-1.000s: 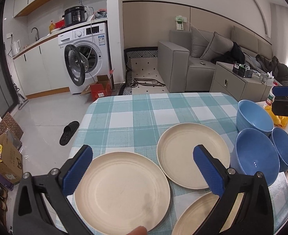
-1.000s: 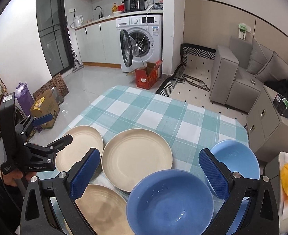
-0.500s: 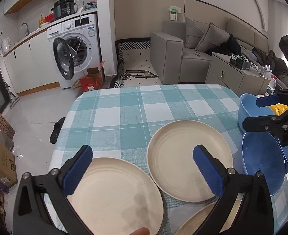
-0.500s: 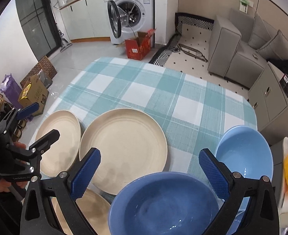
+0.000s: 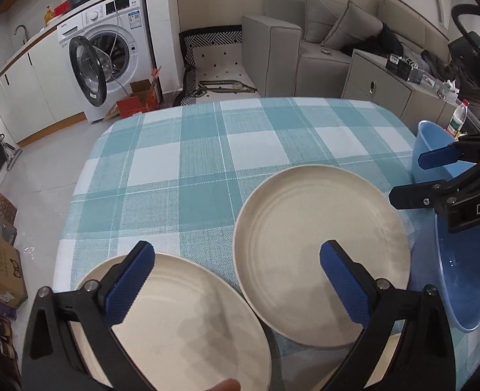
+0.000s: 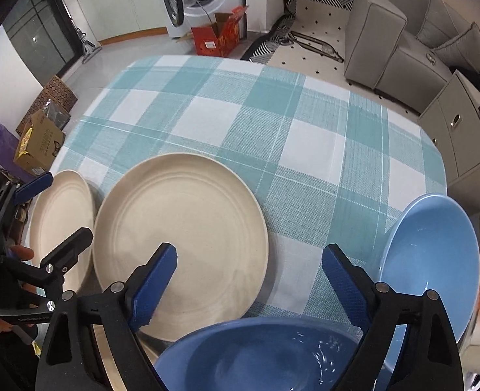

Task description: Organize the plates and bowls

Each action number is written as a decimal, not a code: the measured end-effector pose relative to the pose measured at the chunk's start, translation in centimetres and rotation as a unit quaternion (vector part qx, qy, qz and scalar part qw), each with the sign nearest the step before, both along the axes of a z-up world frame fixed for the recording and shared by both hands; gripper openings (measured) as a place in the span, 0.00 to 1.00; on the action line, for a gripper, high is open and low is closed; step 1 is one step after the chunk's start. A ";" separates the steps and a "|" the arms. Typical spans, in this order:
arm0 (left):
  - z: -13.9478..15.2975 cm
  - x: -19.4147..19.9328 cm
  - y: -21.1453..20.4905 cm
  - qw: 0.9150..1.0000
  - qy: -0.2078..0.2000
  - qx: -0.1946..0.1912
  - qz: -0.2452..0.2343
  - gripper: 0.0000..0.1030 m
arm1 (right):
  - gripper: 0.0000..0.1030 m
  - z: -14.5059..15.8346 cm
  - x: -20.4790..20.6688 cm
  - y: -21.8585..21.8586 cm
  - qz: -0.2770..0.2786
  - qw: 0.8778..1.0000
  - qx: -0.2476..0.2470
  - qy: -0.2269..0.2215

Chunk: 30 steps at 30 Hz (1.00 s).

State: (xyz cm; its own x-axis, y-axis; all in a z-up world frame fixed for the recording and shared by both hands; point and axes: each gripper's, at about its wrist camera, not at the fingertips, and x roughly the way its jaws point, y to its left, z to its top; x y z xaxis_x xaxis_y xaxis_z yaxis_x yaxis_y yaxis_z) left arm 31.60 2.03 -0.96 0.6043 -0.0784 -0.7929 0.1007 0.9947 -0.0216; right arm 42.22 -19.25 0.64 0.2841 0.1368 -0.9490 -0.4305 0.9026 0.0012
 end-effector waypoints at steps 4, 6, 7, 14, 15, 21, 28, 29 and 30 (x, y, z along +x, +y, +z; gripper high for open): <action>-1.0 0.9 -0.3 1.000 0.012 0.002 -0.007 0.91 | 0.83 -1.5 0.7 0.2 0.002 1.000 -0.008 0.020; -1.4 1.2 -0.4 1.000 0.018 0.001 -0.015 0.83 | 0.82 -2.0 0.8 0.3 0.005 1.000 -0.016 0.026; -1.6 1.3 -0.5 1.000 0.021 0.001 -0.018 0.79 | 0.82 -2.2 0.9 0.4 0.009 0.999 -0.016 0.029; -2.6 2.1 -1.2 0.998 0.044 -0.006 -0.036 0.67 | 0.72 -3.2 1.5 0.6 0.009 0.999 -0.019 0.046; -2.6 2.0 -1.3 0.998 0.046 -0.009 -0.038 0.67 | 0.70 -3.4 1.5 0.6 0.009 0.999 -0.020 0.050; -3.3 2.0 -1.6 0.997 0.066 -0.012 -0.049 0.64 | 0.65 -4.6 1.7 0.7 0.013 0.996 -0.021 0.080; -3.7 2.1 -1.5 0.996 0.072 -0.012 -0.045 0.54 | 0.42 -6.0 1.8 1.3 0.019 0.995 -0.023 0.100; -3.7 2.1 -1.4 0.996 0.070 -0.014 -0.044 0.53 | 0.42 -6.1 1.7 1.4 0.019 0.995 -0.027 0.096; -3.7 2.1 -1.4 0.997 0.069 -0.013 -0.044 0.53 | 0.41 -6.1 1.8 1.5 0.019 0.995 -0.028 0.095</action>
